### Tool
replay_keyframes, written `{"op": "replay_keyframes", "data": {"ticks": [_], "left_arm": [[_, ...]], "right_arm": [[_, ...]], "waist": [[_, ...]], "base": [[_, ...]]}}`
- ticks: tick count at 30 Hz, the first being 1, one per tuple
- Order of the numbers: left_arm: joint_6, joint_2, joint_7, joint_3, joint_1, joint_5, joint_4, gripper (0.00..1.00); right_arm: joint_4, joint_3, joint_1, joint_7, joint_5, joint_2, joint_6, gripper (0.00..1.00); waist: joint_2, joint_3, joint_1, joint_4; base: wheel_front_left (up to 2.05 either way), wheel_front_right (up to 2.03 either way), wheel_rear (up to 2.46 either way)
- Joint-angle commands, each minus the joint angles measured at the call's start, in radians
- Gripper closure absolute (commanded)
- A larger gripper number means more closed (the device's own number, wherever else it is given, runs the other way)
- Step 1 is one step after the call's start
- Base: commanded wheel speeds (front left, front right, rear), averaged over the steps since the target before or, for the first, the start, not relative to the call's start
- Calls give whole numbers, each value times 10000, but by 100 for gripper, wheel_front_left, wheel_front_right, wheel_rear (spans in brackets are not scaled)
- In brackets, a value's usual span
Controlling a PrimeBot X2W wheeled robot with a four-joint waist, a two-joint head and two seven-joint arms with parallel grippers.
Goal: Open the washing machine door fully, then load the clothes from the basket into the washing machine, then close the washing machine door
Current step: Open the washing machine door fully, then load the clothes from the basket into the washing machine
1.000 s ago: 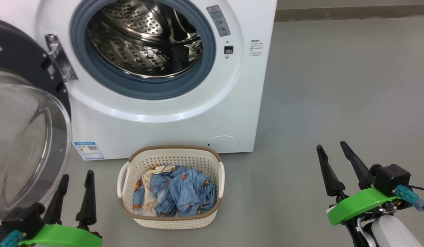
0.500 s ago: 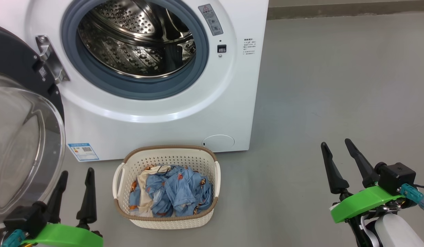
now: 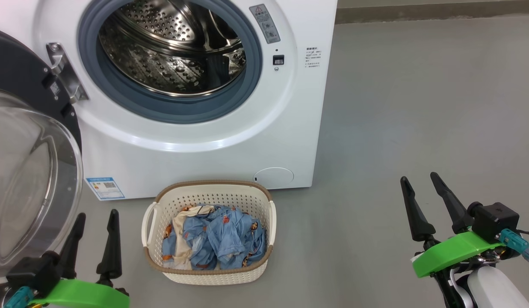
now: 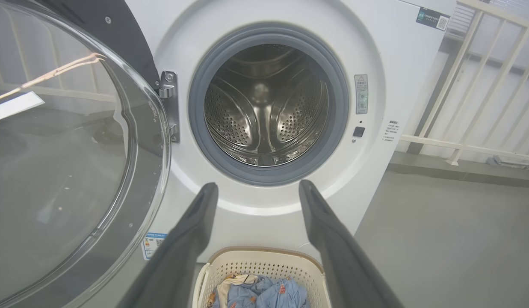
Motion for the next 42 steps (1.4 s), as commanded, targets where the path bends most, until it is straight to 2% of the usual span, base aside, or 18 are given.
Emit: {"op": "replay_keyframes", "data": {"ticks": [1,22,42], "left_arm": [[-23,213,-106,444,-187,112,-182,0],[-171,214,-37,323,-232,205,-80,0],[-85,212,-45,254,-283,88,64,0]], "right_arm": [[-271,154,-13,-94,-122,-66,46,0],[-262,128,6,-94,-107,-8,46,0],[-209,172,10,-94,-33,-72,46,0]], "waist": [[0,-3,0,-2],[0,20,0,47],[0,-49,0,143]], "base": [[0,0,0],[11,-12,0],[133,-133,0]]}}
